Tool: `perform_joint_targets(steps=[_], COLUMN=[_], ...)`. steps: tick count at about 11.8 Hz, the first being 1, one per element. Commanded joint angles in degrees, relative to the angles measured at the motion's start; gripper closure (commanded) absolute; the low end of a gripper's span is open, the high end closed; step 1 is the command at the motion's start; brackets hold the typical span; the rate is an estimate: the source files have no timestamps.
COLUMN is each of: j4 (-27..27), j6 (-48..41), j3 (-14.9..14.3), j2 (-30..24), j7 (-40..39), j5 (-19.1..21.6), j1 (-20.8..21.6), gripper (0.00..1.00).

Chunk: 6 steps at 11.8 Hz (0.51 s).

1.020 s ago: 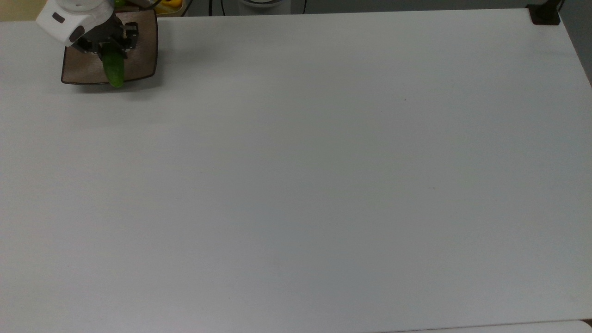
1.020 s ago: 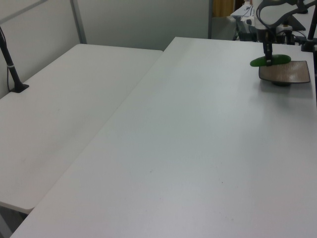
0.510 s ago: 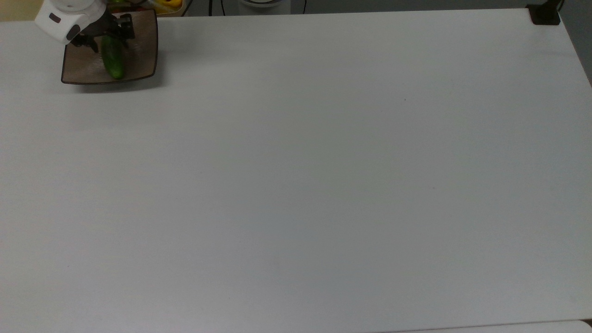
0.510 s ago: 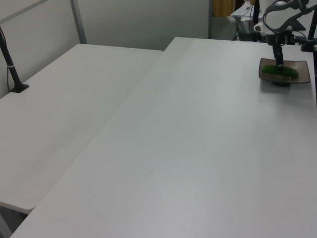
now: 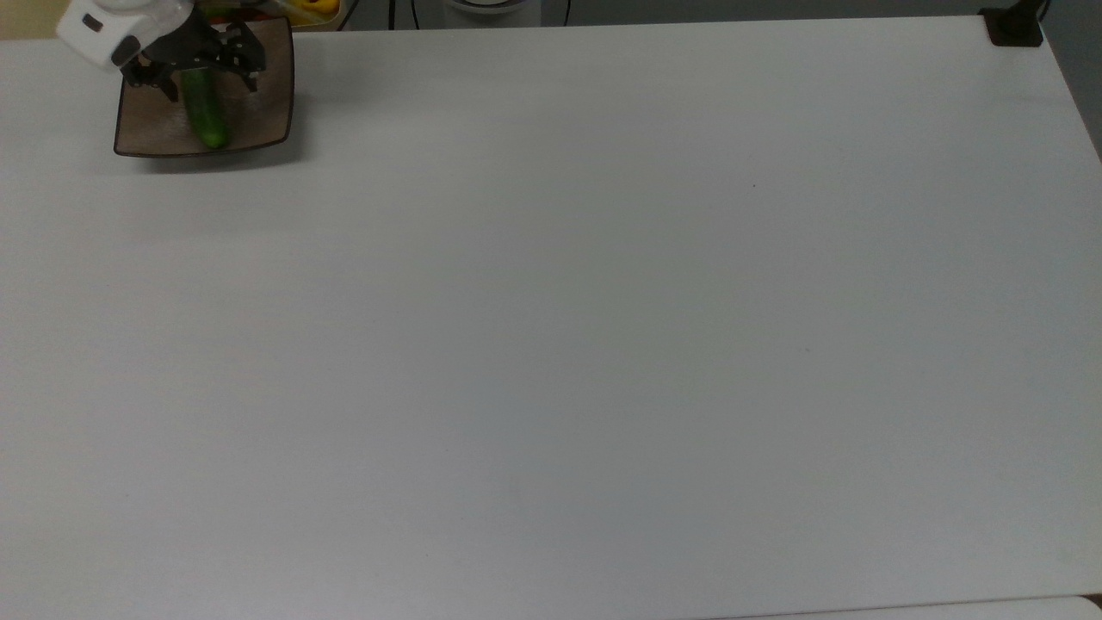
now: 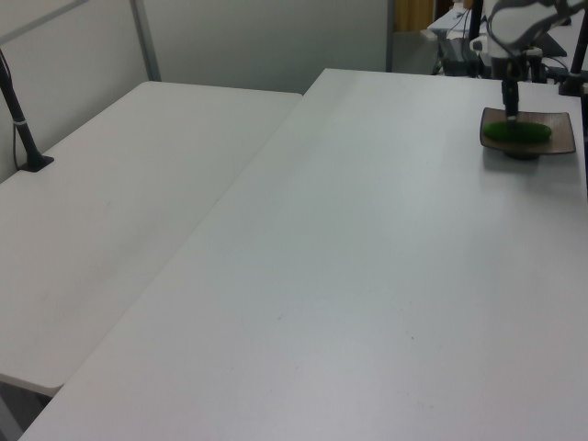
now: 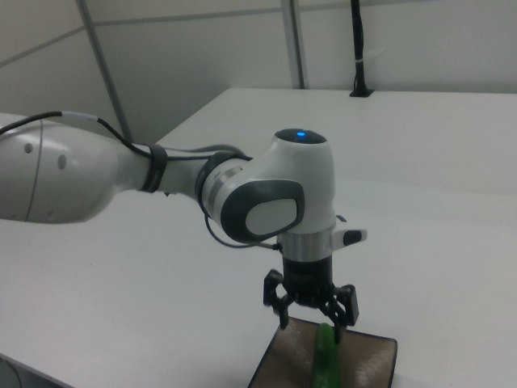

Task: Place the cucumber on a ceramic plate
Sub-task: 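Lower the cucumber onto the plate and open the gripper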

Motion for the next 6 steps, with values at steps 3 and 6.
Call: perform_joint_targets(steps=[3, 6], j4=[3.2, 16.4], j6=[-3.1, -19.5], j3=[-2.1, 2.1], j2=[-7.2, -7.3], j7=[8.3, 20.0], j5=[17.1, 18.0], j1=[0.8, 2.1], gripper=[0.0, 0.0])
